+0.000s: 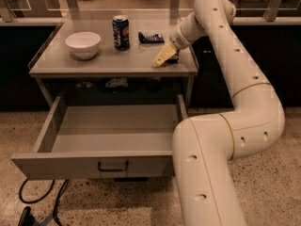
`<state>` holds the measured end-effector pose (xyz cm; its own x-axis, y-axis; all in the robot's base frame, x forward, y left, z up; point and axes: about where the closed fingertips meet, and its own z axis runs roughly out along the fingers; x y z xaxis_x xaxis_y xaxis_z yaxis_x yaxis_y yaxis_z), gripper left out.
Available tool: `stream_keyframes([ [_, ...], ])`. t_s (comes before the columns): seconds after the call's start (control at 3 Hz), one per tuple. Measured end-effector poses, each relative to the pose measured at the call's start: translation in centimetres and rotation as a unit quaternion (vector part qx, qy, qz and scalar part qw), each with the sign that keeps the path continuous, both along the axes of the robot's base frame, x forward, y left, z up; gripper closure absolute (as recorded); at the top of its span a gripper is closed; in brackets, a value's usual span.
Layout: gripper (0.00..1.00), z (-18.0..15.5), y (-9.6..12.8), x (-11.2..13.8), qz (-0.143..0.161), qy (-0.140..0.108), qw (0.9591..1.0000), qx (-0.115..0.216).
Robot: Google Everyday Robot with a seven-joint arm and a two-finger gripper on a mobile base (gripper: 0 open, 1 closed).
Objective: Place rxbar chocolate into top drawer
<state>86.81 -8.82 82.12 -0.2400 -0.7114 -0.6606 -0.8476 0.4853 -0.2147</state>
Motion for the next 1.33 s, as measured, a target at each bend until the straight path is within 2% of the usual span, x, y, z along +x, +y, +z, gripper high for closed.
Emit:
stream_keyframes([
  [0.33,0.14,0.00,0.00,0.00,0.000,0.000,1.0000,0.000],
  [0.67,0.16,-0.01,0.00,0.00,0.000,0.000,1.0000,0.000],
  [1.0,0.34,-0.01,0.00,0.00,0.000,0.000,1.0000,0.000],
  [1.33,0.34,-0.01,0.01,0.00,0.000,0.000,1.0000,0.000],
])
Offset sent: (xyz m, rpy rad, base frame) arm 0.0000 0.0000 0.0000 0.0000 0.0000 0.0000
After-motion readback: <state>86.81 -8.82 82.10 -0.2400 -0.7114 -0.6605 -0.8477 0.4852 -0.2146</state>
